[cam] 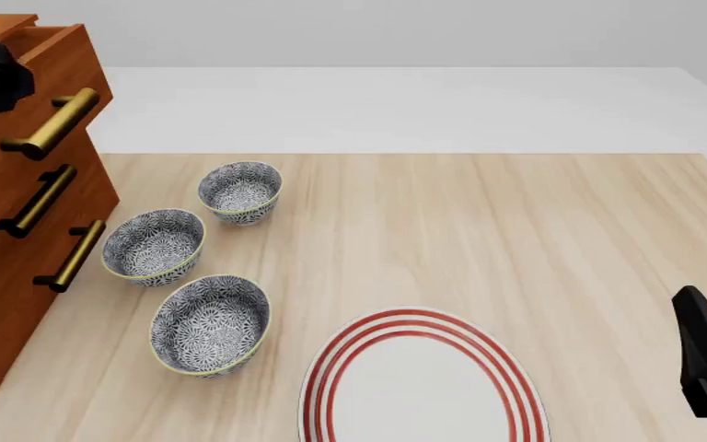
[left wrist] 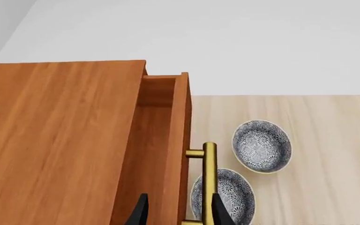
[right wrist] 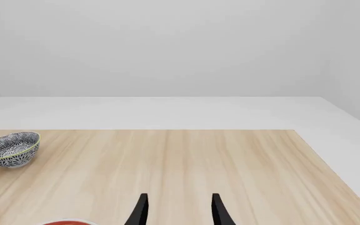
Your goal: Open the top drawer of the cabinet.
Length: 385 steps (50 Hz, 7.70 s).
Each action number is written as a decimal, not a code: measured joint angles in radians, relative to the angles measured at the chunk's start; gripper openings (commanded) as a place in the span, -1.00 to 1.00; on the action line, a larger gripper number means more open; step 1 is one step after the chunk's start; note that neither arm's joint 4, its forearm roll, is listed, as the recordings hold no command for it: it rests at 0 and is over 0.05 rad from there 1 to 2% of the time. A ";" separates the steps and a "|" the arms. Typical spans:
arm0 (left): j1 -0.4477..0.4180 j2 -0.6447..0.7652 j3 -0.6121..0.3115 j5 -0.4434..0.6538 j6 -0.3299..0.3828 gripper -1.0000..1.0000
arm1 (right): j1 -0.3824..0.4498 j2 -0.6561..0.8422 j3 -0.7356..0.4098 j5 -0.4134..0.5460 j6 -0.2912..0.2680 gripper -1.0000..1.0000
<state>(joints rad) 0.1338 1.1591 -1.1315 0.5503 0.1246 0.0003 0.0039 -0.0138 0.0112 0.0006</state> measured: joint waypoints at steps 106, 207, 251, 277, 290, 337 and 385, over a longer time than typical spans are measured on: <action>-0.136 0.046 0.062 -0.074 -0.063 1.00 | 0.000 0.000 0.000 0.000 0.000 1.00; -0.320 0.105 0.000 -0.059 -0.011 1.00 | 0.000 0.000 0.000 0.000 0.000 1.00; -0.389 0.130 -0.019 -0.066 -0.031 1.00 | 0.000 0.000 0.000 0.000 0.000 1.00; -0.414 0.134 -0.017 -0.085 -0.068 1.00 | 0.000 0.000 0.000 0.000 0.000 1.00; -0.415 0.131 -0.012 -0.095 -0.071 1.00 | 0.000 0.000 0.000 0.000 0.000 1.00; -0.443 0.128 -0.029 -0.039 -0.124 1.00 | 0.000 0.000 0.000 0.000 0.000 1.00; -0.481 0.059 -0.178 0.086 -0.076 1.00 | 0.000 0.000 0.000 0.000 0.000 1.00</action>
<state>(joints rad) -0.3469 1.2186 -1.3091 0.6365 0.0487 0.0004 0.0039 -0.0138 0.0112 0.0006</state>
